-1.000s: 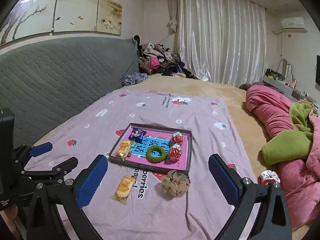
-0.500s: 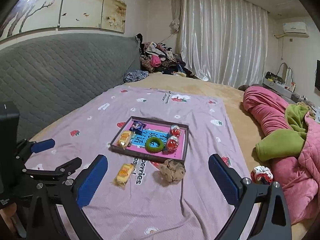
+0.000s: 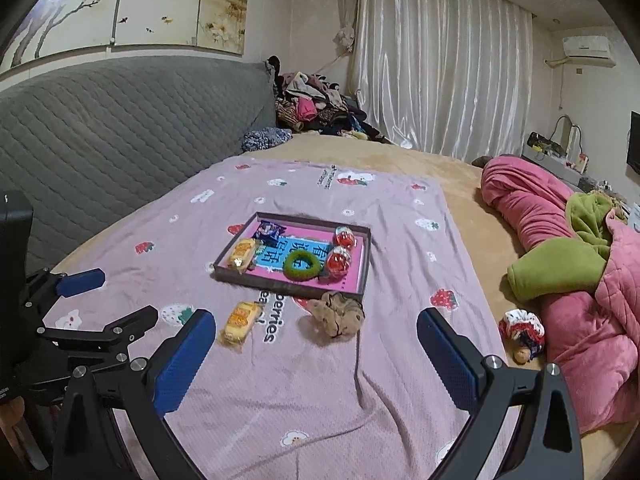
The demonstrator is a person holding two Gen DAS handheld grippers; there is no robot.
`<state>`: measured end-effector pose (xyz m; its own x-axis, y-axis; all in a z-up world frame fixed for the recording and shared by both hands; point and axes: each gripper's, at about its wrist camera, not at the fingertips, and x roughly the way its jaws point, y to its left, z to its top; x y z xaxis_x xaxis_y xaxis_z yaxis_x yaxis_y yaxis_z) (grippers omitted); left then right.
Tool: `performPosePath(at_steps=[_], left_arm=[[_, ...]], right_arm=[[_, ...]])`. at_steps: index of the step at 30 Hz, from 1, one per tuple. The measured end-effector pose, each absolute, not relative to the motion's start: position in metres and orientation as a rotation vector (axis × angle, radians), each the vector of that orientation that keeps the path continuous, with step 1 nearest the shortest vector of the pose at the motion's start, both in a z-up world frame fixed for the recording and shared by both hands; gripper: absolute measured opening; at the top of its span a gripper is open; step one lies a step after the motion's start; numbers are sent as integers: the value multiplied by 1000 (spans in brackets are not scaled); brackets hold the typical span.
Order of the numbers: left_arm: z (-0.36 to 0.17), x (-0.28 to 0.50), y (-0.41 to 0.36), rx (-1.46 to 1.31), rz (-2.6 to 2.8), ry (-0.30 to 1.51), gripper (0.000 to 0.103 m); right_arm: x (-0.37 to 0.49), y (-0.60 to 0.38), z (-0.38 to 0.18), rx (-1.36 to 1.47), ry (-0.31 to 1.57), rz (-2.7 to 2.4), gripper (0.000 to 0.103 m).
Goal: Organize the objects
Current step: 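Withdraw both open tools back from the tray toward the scrunchie and second cake packet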
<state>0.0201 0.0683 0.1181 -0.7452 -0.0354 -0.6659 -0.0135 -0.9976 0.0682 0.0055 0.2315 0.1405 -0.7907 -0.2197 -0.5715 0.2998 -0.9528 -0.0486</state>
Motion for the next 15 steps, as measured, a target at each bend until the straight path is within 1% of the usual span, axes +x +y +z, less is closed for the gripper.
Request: performPosePath(at_steps=[7,15], left_arm=[[97,12,76,1186,-2903,-137,84],[75,2,77,1243,-2882,-128,84]], right_arm=[[2,233,121,893,213,-2716,102],[-7,230,99,943,232,-2694,102]])
